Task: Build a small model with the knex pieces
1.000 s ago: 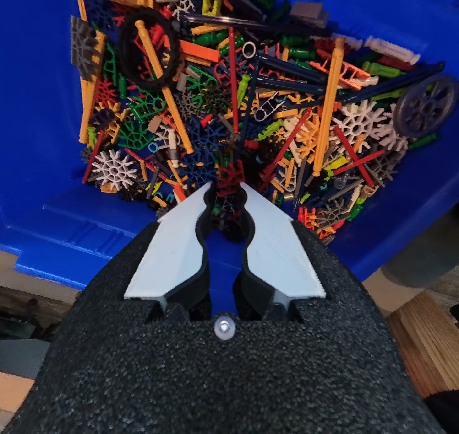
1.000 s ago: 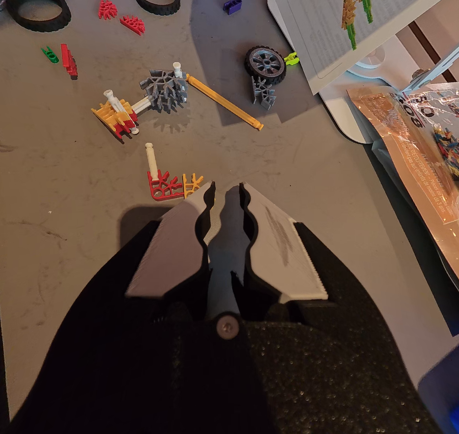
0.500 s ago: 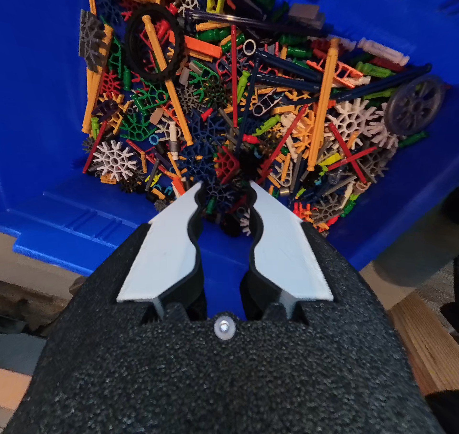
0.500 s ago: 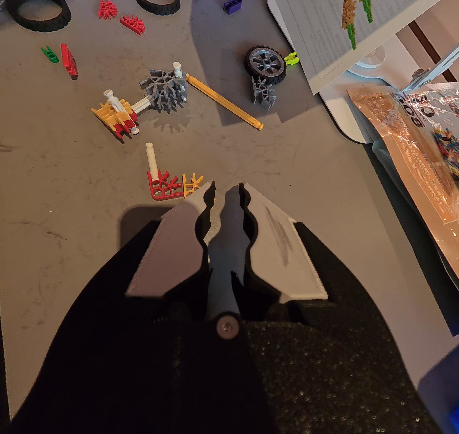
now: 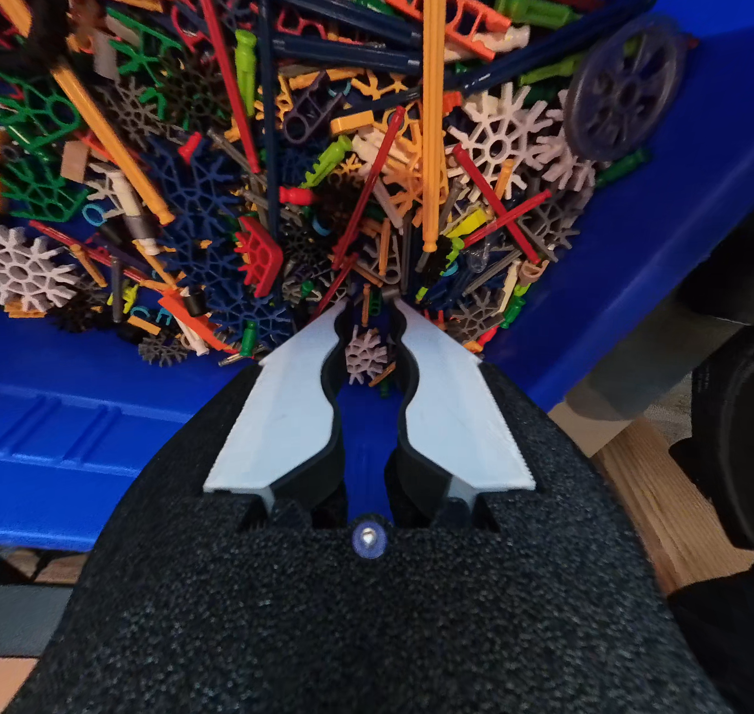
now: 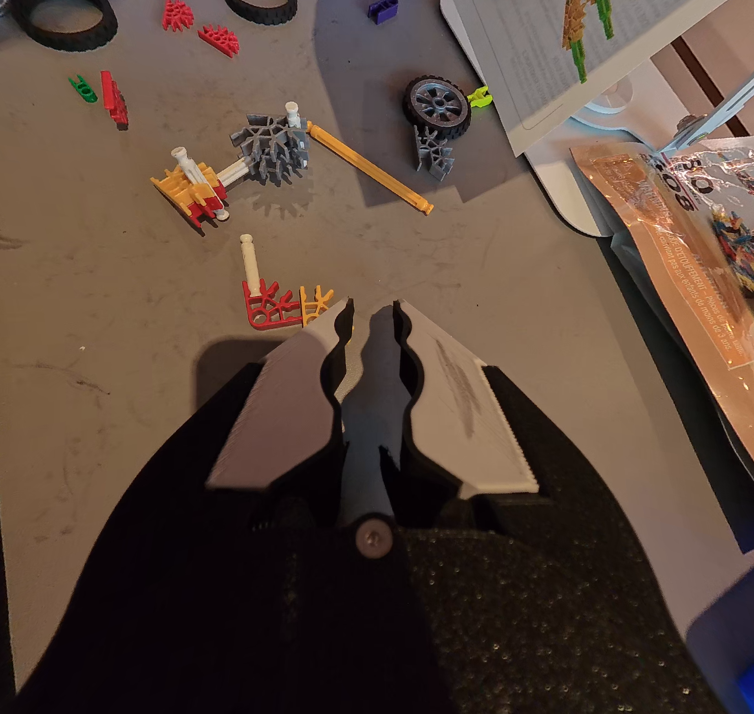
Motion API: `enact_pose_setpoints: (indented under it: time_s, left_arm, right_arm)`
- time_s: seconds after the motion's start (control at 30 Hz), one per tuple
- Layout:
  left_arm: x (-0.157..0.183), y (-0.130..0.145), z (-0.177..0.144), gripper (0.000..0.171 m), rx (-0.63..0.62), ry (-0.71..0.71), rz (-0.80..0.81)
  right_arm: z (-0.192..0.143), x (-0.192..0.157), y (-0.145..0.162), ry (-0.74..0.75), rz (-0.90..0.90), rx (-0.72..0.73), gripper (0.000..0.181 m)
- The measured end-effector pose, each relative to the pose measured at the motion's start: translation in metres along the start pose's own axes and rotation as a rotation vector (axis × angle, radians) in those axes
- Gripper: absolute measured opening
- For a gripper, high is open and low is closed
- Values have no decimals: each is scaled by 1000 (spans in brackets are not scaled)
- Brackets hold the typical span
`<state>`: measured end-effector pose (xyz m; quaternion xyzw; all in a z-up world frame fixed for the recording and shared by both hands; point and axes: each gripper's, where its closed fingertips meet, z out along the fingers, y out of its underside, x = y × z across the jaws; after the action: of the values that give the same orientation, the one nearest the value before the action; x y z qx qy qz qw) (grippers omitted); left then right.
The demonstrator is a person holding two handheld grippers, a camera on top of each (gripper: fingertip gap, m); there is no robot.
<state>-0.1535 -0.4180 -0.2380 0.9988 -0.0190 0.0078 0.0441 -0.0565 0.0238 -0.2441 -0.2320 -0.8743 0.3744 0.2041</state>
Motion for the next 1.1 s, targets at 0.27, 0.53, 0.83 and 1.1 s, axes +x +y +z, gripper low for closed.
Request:
enact_pose_setpoints:
  time_s: [0.27, 0.53, 0.83, 1.1]
  left_arm:
    - [-1, 12, 6, 10, -70, 9, -9]
    - [0, 16, 7, 9, -82, 20, -14]
    - [8, 16, 5, 11, -55, 54, -27]
    - [6, 17, 9, 6, -47, 57, -78]
  right_arm:
    - [0, 0, 0, 0, -1, 0, 19]
    - [0, 0, 0, 0, -2, 0, 19]
    - [0, 0, 0, -1, -2, 0, 19]
    - [0, 0, 0, -1, -2, 0, 19]
